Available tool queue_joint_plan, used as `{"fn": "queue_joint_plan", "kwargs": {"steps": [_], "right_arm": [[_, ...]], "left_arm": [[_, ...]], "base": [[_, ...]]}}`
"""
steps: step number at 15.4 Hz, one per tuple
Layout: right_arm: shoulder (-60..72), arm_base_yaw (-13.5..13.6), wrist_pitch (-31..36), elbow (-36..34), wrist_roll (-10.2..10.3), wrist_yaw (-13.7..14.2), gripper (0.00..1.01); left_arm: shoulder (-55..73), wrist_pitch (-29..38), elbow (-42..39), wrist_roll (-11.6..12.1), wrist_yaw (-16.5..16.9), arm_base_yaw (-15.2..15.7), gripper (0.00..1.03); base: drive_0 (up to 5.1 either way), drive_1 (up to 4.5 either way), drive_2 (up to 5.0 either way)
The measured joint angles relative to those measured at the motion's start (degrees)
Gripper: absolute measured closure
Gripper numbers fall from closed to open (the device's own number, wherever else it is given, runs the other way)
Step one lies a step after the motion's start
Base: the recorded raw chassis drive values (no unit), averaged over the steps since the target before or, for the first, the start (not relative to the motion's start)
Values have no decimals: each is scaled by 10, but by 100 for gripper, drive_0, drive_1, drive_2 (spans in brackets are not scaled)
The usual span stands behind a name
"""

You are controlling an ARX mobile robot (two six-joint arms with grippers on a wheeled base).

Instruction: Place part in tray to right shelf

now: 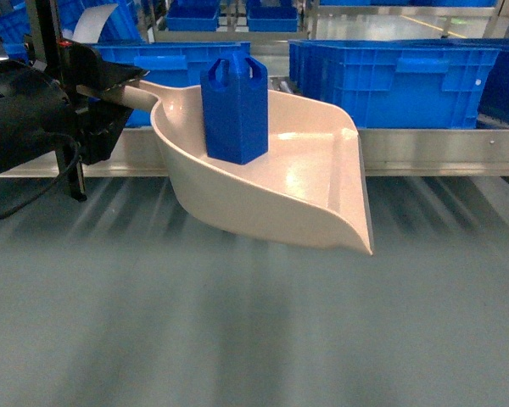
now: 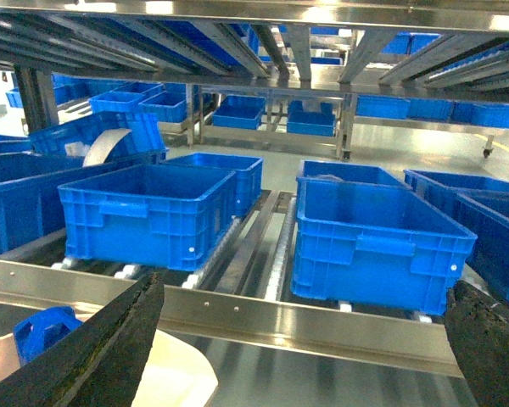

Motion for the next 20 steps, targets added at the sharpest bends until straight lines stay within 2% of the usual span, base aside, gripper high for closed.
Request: {"fn": "queue_joint_plan", "kwargs": {"steps": [7,11,20], "right_arm": [[0,0,3,0,0,0,3],[0,3,3,0,0,-2,3],[0,3,2,0,0,1,3]], "left_arm": [[0,3,0,-1,-2,0,87],[0,3,0,-1,-5,4,87],[0,0,0,-1,-2,0,87]], "base": [[2,400,-397],[290,222,-493],[21,435,-393]]}}
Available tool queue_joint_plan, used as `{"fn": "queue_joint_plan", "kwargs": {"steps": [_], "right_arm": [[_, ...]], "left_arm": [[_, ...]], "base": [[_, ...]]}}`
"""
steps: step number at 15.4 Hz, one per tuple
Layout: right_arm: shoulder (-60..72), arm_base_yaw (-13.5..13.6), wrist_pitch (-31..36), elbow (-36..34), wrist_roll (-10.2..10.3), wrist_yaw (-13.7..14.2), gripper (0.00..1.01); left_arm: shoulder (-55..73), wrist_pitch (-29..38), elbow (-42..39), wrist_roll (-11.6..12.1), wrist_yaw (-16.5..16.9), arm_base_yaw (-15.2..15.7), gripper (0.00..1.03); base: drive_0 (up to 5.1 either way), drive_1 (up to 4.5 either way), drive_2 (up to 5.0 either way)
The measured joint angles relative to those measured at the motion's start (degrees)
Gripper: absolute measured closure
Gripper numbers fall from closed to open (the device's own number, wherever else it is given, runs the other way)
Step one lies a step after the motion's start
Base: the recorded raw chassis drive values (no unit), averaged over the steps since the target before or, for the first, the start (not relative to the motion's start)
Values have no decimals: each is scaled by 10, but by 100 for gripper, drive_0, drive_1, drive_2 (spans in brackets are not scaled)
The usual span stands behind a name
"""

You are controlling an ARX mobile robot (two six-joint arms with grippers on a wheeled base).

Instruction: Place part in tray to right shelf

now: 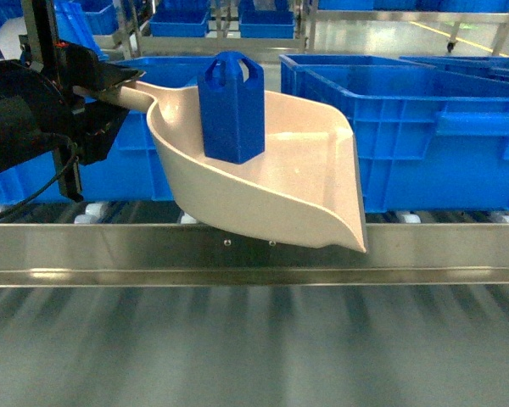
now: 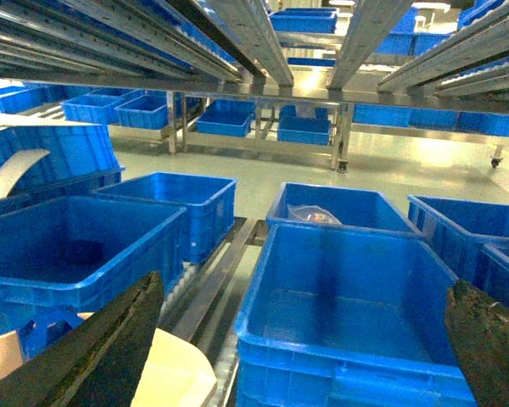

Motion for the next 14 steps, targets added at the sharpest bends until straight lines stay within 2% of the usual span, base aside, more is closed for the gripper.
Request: {"fn": "queue_joint_plan", "kwargs": {"steps": [3,14], "right_arm": [[0,0,0,0,0,0,3],[3,0,0,0,0,0,3]], "left_arm": [[0,0,0,0,0,0,87],[0,0,1,0,0,2,87]], "base": [[4,403,-394],[0,0,0]]}}
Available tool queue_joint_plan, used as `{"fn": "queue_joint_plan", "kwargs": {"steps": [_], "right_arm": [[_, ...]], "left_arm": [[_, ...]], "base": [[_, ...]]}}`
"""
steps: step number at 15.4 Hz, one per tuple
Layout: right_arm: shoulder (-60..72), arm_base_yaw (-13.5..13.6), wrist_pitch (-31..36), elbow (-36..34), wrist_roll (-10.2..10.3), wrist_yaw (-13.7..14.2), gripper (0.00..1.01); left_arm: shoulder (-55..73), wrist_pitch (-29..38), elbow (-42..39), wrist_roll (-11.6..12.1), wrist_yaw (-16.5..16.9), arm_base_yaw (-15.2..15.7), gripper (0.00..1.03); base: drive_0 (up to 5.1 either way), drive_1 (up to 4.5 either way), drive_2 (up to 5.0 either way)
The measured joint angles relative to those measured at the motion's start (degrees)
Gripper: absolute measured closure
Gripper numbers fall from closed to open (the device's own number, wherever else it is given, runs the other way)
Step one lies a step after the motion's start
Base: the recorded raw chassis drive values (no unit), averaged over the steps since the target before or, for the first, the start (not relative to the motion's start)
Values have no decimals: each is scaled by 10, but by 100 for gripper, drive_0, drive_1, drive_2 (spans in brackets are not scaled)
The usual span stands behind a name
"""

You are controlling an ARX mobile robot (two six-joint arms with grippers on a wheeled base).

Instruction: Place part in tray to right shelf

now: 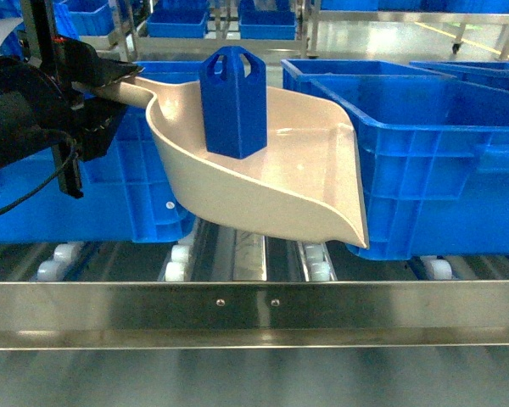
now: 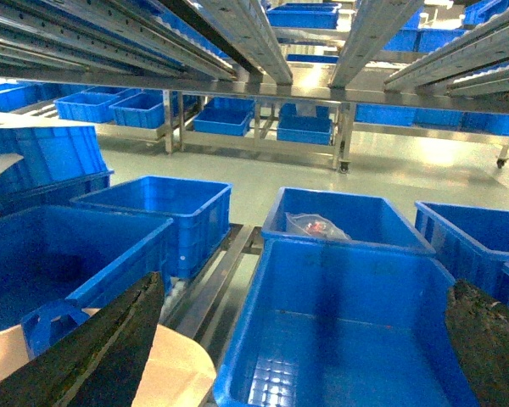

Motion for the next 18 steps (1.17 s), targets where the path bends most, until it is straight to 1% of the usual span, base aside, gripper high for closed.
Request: {"fn": "queue_joint_plan", "kwargs": {"steps": [18], "right_arm": [[0,0,0,0,0,0,3]], "left_arm": [[0,0,0,0,0,0,87]], "base": [[0,0,0]]}}
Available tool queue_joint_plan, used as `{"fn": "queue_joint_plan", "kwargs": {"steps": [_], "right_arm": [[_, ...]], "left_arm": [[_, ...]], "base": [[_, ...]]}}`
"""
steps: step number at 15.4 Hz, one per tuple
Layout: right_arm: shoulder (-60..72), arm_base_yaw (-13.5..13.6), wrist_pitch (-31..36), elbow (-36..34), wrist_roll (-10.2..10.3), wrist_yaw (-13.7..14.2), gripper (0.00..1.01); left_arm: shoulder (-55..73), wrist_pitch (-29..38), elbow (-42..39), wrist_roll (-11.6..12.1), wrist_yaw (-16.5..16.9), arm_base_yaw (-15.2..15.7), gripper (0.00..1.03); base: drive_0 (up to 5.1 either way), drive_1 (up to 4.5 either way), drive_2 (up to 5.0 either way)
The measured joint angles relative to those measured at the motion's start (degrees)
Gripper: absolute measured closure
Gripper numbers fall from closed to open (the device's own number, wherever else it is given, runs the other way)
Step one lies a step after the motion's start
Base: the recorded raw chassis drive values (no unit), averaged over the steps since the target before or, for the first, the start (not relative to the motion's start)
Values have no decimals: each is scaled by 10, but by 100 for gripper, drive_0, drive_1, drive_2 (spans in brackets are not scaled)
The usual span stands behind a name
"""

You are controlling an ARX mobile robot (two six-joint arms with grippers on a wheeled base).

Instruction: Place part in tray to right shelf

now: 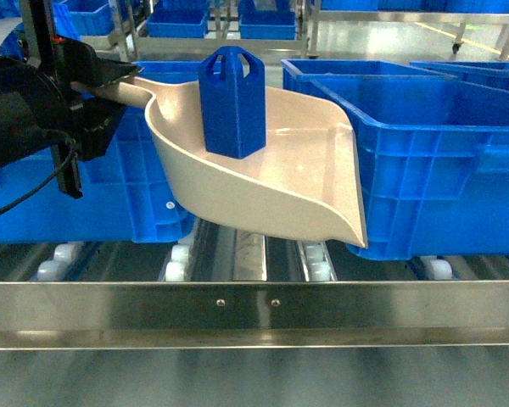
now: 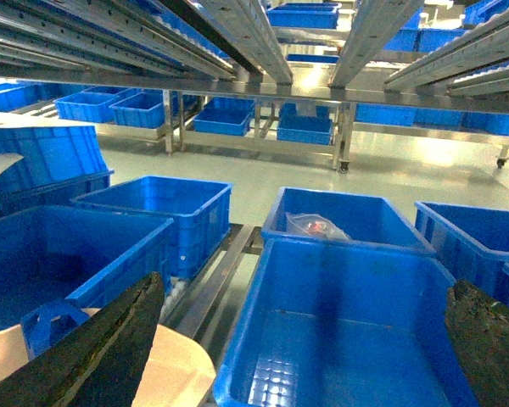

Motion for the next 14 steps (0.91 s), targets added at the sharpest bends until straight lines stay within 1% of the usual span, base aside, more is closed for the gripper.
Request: {"fn": "queue_joint_plan", "kwargs": {"steps": [14], "right_arm": [[0,0,0,0,0,0,3]], "left_arm": [[0,0,0,0,0,0,87]], "base": [[0,0,0]]}}
